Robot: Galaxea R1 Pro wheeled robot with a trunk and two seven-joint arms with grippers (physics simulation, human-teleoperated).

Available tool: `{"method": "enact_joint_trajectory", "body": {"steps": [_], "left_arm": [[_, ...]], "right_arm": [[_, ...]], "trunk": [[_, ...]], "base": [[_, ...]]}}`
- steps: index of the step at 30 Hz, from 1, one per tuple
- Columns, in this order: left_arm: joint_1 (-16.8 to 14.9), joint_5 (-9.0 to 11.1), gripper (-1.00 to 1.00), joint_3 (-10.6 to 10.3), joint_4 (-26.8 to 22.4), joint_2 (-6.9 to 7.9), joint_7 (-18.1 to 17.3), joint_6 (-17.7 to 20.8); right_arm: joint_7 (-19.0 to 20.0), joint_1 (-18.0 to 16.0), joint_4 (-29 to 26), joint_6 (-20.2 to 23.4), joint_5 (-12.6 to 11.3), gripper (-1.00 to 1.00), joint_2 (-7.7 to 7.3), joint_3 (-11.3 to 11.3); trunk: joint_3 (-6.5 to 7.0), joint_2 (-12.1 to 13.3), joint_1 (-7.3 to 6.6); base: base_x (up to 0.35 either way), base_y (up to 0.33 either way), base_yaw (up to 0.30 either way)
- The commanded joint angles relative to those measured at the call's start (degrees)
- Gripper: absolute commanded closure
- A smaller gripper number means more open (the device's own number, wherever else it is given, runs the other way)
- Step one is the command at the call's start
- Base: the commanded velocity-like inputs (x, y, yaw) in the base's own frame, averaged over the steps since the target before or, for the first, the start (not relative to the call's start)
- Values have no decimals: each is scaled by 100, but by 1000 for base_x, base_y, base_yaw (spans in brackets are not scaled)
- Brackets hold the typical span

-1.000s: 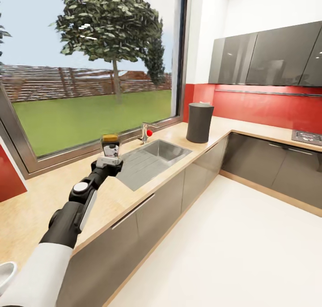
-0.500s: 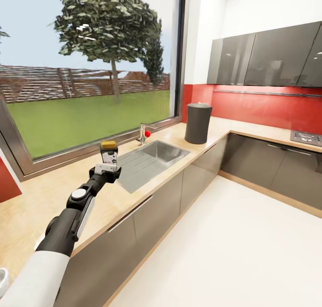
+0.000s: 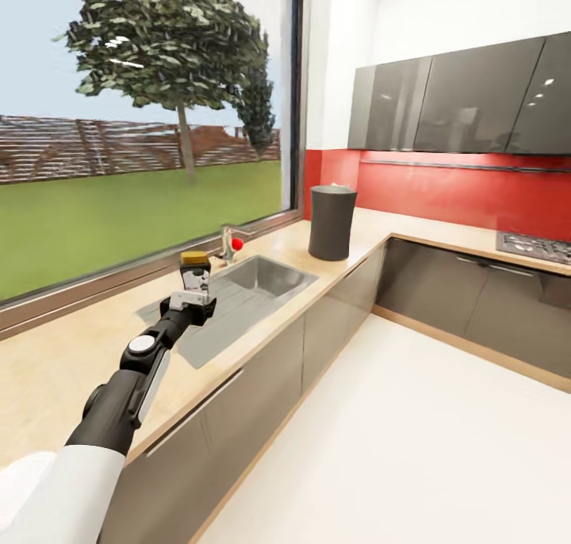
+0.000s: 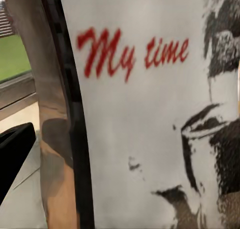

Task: Set up a coffee station on the kitchen countertop: keep the coffee maker on the countertop, move the bottle of coffee from the kitchen shelf to the counter next to the coffee maker, place a paper coffee filter on top of the coffee maker, put the saucer next to the coffee maker with the coffee cup on the saucer, and place the electric kettle next to the coffee maker.

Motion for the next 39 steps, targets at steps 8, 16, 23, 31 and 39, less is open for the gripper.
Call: {"method": "enact_joint_trajectory", "body": {"steps": [8,16,23,31,39], "left_arm": [[-4,-36,100,-2,-20,-5,-6,30],[-2,-38,100,4,-10,4,3,38],[4,-36,100,7,25,2,17,39],[36,-43,100,7,30,9,46,37],[89,-43,100,7,35,10,74,-36]], "right_arm": [[19,-7,8,-21,-60,-100,-2,50],[19,-7,8,-21,-60,-100,-2,43],[25,-7,8,-21,-60,-100,5,42],[31,-7,0,-21,-53,-100,5,42],[28,-7,0,-21,-52,-100,0,42]], "trunk": [[-13,-13,7],[-13,-13,7],[-13,-13,7],[-13,-13,7],[-13,-13,7]], "base": [[309,-98,-272],[287,-153,-274],[300,-137,-102],[334,-17,-5],[338,-2,0]]}}
